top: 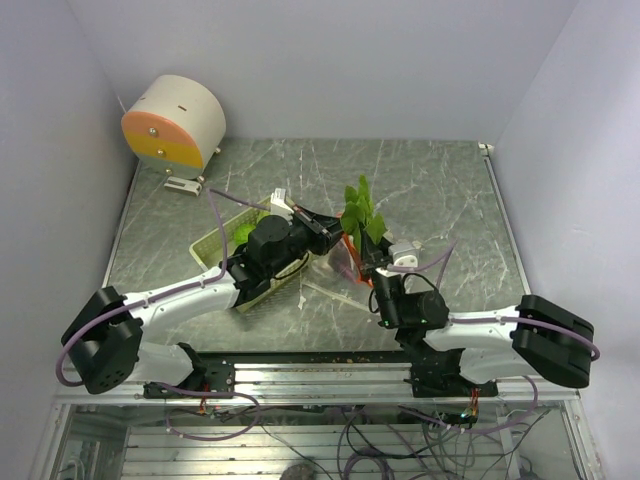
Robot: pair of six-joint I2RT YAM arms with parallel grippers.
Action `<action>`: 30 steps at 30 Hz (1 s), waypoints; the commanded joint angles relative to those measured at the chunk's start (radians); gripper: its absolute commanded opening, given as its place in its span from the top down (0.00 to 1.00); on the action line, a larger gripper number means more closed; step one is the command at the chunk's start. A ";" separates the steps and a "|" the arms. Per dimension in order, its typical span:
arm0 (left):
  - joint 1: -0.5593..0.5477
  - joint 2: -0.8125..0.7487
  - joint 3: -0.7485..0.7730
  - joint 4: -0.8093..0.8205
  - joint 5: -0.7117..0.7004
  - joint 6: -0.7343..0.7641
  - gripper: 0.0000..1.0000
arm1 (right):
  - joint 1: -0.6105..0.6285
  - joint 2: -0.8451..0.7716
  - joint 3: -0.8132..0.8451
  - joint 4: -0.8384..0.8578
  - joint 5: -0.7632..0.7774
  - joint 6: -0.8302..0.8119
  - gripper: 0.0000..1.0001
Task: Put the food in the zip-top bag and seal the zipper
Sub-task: Place the fake vegetable in the zipper food storage bag.
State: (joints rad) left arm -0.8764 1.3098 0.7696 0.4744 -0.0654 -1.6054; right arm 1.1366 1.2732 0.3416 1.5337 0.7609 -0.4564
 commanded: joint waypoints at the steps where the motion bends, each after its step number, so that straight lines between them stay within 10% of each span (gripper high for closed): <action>1: -0.030 -0.022 0.050 0.097 0.119 -0.036 0.93 | 0.012 -0.033 0.036 0.289 -0.136 0.064 1.00; 5: -0.028 -0.013 0.035 0.124 0.120 -0.048 0.93 | 0.012 -0.044 -0.010 0.287 -0.133 0.147 0.99; 9: -0.022 0.000 0.015 0.155 0.121 -0.058 0.93 | 0.021 -0.140 -0.107 0.213 -0.030 0.253 0.66; 13: -0.012 0.026 -0.010 0.214 0.134 -0.080 0.93 | 0.022 -0.401 -0.075 -0.351 -0.043 0.440 0.43; 19: -0.008 0.062 -0.030 0.287 0.158 -0.102 0.93 | 0.023 -0.576 0.183 -1.126 -0.098 0.647 0.38; 30: -0.008 0.011 -0.075 0.315 0.139 -0.101 0.93 | 0.022 -0.489 0.519 -1.894 -0.270 0.927 0.26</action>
State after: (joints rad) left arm -0.8837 1.3739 0.7033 0.6937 0.0643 -1.7023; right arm 1.1542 0.7776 0.7757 0.0116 0.5613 0.3401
